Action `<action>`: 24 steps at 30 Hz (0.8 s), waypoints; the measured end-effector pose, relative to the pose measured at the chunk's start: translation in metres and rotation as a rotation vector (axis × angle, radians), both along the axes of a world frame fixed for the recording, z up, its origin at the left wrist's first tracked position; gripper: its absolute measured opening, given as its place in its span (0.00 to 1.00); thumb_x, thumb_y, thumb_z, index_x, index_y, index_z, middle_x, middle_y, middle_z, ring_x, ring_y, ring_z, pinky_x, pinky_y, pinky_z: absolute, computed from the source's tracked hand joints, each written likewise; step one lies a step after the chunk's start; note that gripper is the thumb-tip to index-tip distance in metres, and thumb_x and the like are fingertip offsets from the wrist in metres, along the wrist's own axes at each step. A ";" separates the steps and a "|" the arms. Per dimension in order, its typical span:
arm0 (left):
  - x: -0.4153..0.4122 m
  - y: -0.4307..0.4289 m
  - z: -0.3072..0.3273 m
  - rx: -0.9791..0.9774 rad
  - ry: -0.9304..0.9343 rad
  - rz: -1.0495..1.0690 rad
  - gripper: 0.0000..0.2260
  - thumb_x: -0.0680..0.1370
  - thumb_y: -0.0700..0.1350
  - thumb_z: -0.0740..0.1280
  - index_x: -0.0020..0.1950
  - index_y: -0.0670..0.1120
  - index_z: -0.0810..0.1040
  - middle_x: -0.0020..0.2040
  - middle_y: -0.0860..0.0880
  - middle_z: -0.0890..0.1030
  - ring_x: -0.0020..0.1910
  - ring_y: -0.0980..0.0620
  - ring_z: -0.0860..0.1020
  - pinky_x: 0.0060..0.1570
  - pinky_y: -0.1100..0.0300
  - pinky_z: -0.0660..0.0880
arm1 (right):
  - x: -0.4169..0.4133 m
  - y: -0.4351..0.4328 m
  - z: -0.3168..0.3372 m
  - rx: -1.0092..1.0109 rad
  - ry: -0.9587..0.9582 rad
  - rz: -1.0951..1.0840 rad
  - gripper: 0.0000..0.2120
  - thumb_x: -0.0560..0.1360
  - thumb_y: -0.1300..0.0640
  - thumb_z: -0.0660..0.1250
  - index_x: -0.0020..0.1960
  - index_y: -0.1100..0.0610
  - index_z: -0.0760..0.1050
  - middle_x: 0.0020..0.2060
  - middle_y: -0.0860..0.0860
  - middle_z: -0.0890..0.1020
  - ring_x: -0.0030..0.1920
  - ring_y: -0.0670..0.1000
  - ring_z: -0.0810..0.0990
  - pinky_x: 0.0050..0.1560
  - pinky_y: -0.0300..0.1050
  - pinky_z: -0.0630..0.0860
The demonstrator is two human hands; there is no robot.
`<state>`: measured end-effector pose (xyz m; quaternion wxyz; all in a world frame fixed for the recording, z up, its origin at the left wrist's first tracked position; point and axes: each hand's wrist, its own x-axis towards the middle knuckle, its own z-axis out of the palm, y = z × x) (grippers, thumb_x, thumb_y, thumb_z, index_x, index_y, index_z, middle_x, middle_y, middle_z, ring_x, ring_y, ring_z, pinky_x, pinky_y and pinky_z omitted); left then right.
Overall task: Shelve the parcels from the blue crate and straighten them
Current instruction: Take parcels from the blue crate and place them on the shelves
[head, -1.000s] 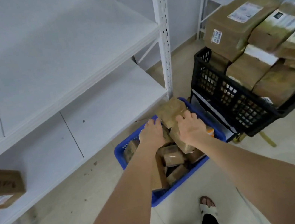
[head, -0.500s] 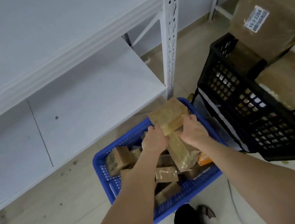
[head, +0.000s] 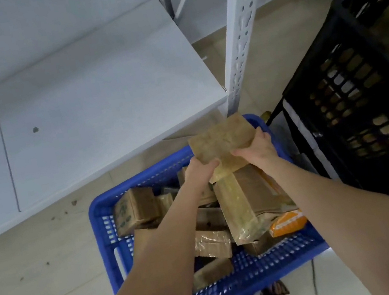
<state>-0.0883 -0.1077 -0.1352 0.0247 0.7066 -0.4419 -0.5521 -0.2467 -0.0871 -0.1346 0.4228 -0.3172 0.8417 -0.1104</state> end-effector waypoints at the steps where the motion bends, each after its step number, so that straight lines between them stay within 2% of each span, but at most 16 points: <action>1: 0.003 0.002 0.000 0.045 0.066 0.075 0.26 0.73 0.53 0.71 0.66 0.43 0.71 0.61 0.47 0.78 0.57 0.47 0.78 0.59 0.51 0.75 | 0.003 0.000 0.002 -0.012 0.016 0.009 0.54 0.68 0.42 0.75 0.79 0.59 0.45 0.77 0.57 0.53 0.74 0.60 0.60 0.72 0.57 0.62; 2: 0.007 0.004 0.004 0.089 0.135 0.159 0.24 0.73 0.52 0.72 0.64 0.43 0.73 0.60 0.47 0.79 0.56 0.47 0.78 0.57 0.51 0.76 | 0.006 -0.001 0.004 -0.019 0.032 0.022 0.53 0.67 0.41 0.75 0.78 0.59 0.47 0.76 0.58 0.55 0.73 0.61 0.62 0.70 0.57 0.64; 4: 0.018 0.009 0.018 0.134 0.240 0.306 0.17 0.75 0.47 0.71 0.61 0.42 0.75 0.56 0.47 0.80 0.53 0.49 0.79 0.47 0.57 0.78 | 0.016 0.000 0.015 -0.018 0.042 0.041 0.51 0.67 0.39 0.74 0.77 0.60 0.53 0.74 0.59 0.58 0.72 0.60 0.63 0.69 0.58 0.65; 5: 0.024 0.012 0.029 0.142 0.263 0.353 0.14 0.76 0.46 0.70 0.60 0.42 0.74 0.54 0.48 0.80 0.51 0.50 0.79 0.41 0.61 0.77 | 0.022 0.001 0.023 -0.028 0.026 0.031 0.49 0.66 0.39 0.75 0.76 0.60 0.56 0.73 0.59 0.60 0.71 0.60 0.63 0.69 0.59 0.65; 6: 0.032 0.015 0.039 0.134 0.264 0.385 0.15 0.76 0.46 0.69 0.60 0.43 0.74 0.54 0.48 0.80 0.51 0.50 0.79 0.41 0.61 0.76 | 0.028 0.003 0.032 -0.051 -0.001 -0.002 0.45 0.66 0.41 0.76 0.74 0.59 0.60 0.71 0.59 0.63 0.70 0.60 0.65 0.68 0.59 0.67; 9: 0.058 0.022 0.078 0.089 0.220 0.492 0.23 0.73 0.52 0.71 0.64 0.44 0.71 0.58 0.48 0.78 0.56 0.48 0.77 0.54 0.52 0.76 | 0.048 0.017 0.064 -0.155 -0.098 -0.114 0.31 0.66 0.44 0.76 0.62 0.59 0.73 0.57 0.55 0.79 0.58 0.57 0.78 0.60 0.55 0.75; 12: 0.086 0.031 0.132 0.016 0.141 0.591 0.25 0.76 0.54 0.66 0.71 0.51 0.65 0.63 0.47 0.72 0.60 0.45 0.73 0.63 0.46 0.72 | 0.069 0.031 0.110 -0.147 -0.266 -0.196 0.21 0.71 0.41 0.71 0.51 0.58 0.77 0.44 0.54 0.82 0.47 0.56 0.81 0.53 0.54 0.78; 14: 0.104 0.038 0.170 -0.020 0.123 0.618 0.28 0.75 0.59 0.65 0.73 0.56 0.62 0.68 0.46 0.69 0.63 0.42 0.71 0.64 0.41 0.70 | 0.082 0.035 0.144 -0.107 -0.424 -0.293 0.21 0.73 0.38 0.66 0.47 0.57 0.76 0.46 0.56 0.82 0.49 0.57 0.81 0.54 0.57 0.79; 17: 0.126 0.049 0.225 -0.077 0.169 0.723 0.28 0.71 0.66 0.64 0.68 0.59 0.66 0.64 0.47 0.73 0.60 0.43 0.74 0.60 0.40 0.72 | 0.099 0.038 0.197 -0.066 -0.663 -0.457 0.20 0.77 0.42 0.64 0.59 0.57 0.74 0.54 0.55 0.80 0.55 0.57 0.79 0.55 0.54 0.79; 20: 0.138 0.056 0.286 -0.171 0.223 0.814 0.25 0.72 0.68 0.63 0.63 0.55 0.69 0.57 0.47 0.76 0.56 0.44 0.76 0.56 0.41 0.75 | 0.111 0.042 0.251 -0.049 -0.844 -0.523 0.24 0.77 0.42 0.64 0.66 0.57 0.70 0.58 0.56 0.79 0.58 0.59 0.78 0.60 0.61 0.76; 22: 0.145 0.059 0.323 -0.262 0.249 0.871 0.23 0.74 0.65 0.63 0.61 0.51 0.69 0.52 0.48 0.75 0.54 0.46 0.75 0.57 0.42 0.75 | 0.116 0.043 0.286 -0.009 -0.941 -0.538 0.27 0.75 0.37 0.64 0.62 0.57 0.71 0.57 0.57 0.77 0.60 0.62 0.76 0.62 0.63 0.73; 24: 0.150 0.062 0.356 -0.343 0.268 0.916 0.22 0.75 0.64 0.63 0.58 0.49 0.71 0.50 0.49 0.75 0.55 0.46 0.75 0.58 0.43 0.74 | 0.118 0.043 0.320 0.005 -1.041 -0.493 0.26 0.72 0.32 0.63 0.56 0.54 0.73 0.54 0.57 0.77 0.58 0.62 0.75 0.60 0.63 0.73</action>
